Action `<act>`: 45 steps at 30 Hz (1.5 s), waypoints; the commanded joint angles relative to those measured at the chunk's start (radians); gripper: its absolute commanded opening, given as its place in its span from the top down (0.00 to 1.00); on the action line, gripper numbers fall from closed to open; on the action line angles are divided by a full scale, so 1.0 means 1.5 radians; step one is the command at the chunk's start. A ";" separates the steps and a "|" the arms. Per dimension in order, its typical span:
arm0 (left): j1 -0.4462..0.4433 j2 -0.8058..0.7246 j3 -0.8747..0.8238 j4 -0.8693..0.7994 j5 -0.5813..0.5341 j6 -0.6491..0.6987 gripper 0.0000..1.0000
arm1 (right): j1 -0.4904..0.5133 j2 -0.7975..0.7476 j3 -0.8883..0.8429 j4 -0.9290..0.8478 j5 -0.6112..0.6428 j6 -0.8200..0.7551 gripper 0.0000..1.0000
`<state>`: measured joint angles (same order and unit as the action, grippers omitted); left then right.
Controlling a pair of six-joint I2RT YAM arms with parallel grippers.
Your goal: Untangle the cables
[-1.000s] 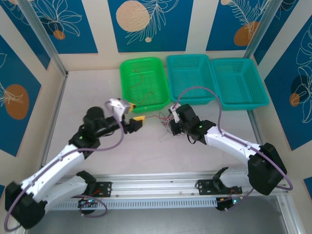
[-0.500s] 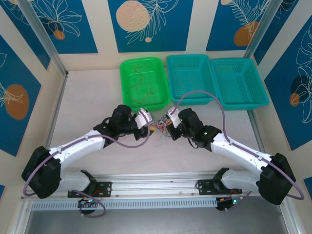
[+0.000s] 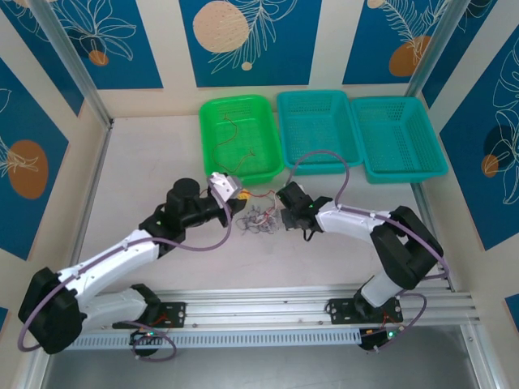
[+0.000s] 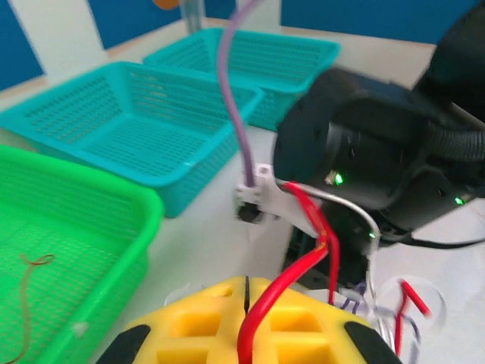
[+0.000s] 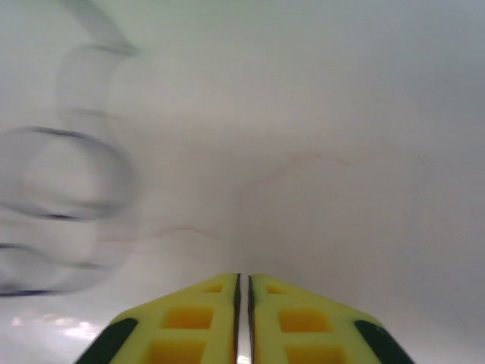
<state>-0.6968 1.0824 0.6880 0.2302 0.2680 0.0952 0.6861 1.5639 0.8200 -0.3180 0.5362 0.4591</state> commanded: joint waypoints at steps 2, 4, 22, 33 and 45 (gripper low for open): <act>-0.004 -0.035 0.004 -0.039 -0.125 -0.019 1.00 | -0.045 -0.038 -0.028 -0.021 0.016 0.120 0.93; -0.003 -0.037 -0.001 -0.051 -0.108 -0.012 1.00 | -0.068 -0.072 -0.054 0.001 -0.025 0.118 0.93; -0.005 0.005 -0.017 0.001 -0.022 -0.064 1.00 | 0.047 -0.316 -0.158 0.413 -0.297 0.086 0.14; -0.005 -0.088 -0.051 0.092 0.067 -0.088 1.00 | 0.042 -0.112 -0.071 0.355 -0.136 0.200 0.20; -0.003 -0.201 -0.032 0.026 -0.085 -0.112 1.00 | -0.060 -0.065 -0.131 0.241 -0.136 0.292 0.80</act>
<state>-0.6971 0.8200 0.6056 0.2768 0.2481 -0.0727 0.6182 1.4807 0.6613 0.1150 0.3138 0.8734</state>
